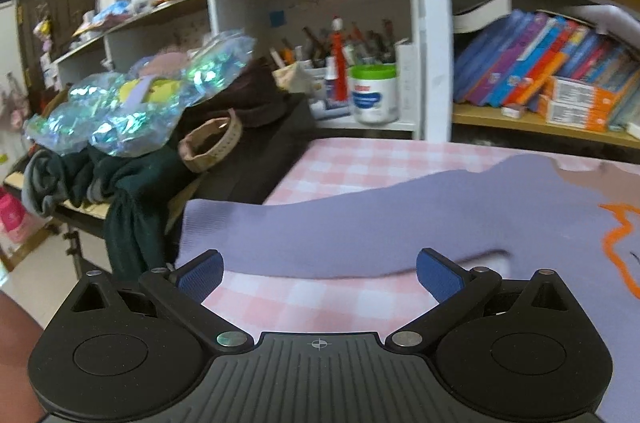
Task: Fold clothes
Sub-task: 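Move the left gripper to the lavender sleeve cuff and grasp it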
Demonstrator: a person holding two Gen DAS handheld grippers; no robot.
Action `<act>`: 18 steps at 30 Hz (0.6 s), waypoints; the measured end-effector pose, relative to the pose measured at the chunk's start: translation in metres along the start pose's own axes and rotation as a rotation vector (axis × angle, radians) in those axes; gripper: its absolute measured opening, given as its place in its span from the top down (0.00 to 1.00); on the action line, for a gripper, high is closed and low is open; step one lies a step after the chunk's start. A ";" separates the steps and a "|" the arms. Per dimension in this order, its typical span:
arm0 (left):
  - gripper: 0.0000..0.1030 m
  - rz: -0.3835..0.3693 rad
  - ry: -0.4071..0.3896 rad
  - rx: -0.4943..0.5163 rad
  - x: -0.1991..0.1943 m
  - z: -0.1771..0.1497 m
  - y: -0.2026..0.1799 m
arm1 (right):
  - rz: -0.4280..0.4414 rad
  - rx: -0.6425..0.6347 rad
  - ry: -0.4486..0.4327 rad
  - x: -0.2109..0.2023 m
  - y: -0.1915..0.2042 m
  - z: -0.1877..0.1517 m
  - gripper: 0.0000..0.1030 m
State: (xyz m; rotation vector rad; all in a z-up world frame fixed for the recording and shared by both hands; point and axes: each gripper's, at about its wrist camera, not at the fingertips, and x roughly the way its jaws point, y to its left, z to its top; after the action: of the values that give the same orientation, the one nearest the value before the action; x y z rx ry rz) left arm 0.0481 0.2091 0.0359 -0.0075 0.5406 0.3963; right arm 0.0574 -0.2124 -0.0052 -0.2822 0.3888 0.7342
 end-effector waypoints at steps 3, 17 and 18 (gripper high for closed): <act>0.00 0.052 0.010 0.011 0.013 0.001 0.004 | -0.023 0.033 -0.010 -0.008 -0.004 -0.005 0.00; 0.00 0.079 0.142 -0.291 0.058 0.007 0.071 | -0.037 -0.006 -0.009 -0.007 0.002 -0.005 0.00; 0.00 0.073 0.154 -0.328 0.061 0.007 0.077 | -0.040 -0.008 -0.009 -0.007 0.002 -0.005 0.00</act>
State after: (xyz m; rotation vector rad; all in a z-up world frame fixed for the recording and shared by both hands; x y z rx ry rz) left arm 0.0708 0.3034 0.0191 -0.3376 0.6241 0.5551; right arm 0.0495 -0.2171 -0.0066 -0.2934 0.3712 0.6977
